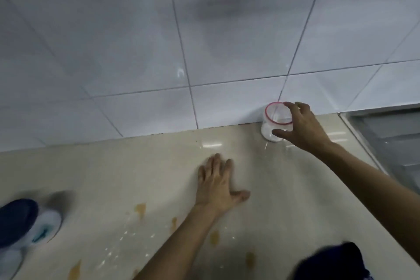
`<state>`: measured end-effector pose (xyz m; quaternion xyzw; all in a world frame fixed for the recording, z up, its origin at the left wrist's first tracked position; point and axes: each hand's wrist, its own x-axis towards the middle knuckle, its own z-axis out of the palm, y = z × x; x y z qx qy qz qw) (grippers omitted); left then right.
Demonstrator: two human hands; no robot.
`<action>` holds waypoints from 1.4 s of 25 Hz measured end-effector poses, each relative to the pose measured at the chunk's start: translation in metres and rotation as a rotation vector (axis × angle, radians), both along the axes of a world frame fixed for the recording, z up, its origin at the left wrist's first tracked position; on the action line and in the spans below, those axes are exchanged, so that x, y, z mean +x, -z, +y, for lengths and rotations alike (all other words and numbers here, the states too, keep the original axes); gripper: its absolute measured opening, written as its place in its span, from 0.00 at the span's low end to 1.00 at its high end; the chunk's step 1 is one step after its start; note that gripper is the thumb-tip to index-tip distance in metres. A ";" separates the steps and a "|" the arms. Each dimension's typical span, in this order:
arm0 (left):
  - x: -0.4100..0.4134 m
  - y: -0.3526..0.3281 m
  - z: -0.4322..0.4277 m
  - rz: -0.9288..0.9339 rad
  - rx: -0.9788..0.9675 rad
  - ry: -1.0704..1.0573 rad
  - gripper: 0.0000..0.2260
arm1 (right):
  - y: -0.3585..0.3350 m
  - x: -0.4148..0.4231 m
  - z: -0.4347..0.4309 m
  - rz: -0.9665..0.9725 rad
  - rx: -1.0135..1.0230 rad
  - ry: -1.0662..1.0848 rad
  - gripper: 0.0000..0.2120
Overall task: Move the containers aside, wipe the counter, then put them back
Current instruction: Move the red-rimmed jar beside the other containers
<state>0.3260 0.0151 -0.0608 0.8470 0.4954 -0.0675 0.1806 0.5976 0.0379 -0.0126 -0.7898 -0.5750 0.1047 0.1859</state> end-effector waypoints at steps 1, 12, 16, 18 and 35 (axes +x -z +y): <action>0.013 0.006 0.005 0.049 -0.029 0.012 0.48 | 0.009 0.010 0.002 0.045 0.000 0.012 0.42; 0.007 -0.003 0.010 0.101 -0.076 -0.011 0.50 | 0.019 -0.024 -0.018 0.122 0.204 0.015 0.35; -0.043 -0.014 0.003 -0.056 0.172 0.026 0.32 | 0.005 -0.078 -0.048 0.174 0.195 -0.039 0.34; -0.105 -0.012 -0.023 -0.137 0.371 -0.027 0.22 | -0.002 -0.118 -0.056 0.187 0.177 -0.114 0.35; -0.452 0.020 -0.240 -0.235 0.446 -0.613 0.13 | 0.010 -0.576 -0.116 0.383 0.055 -0.733 0.33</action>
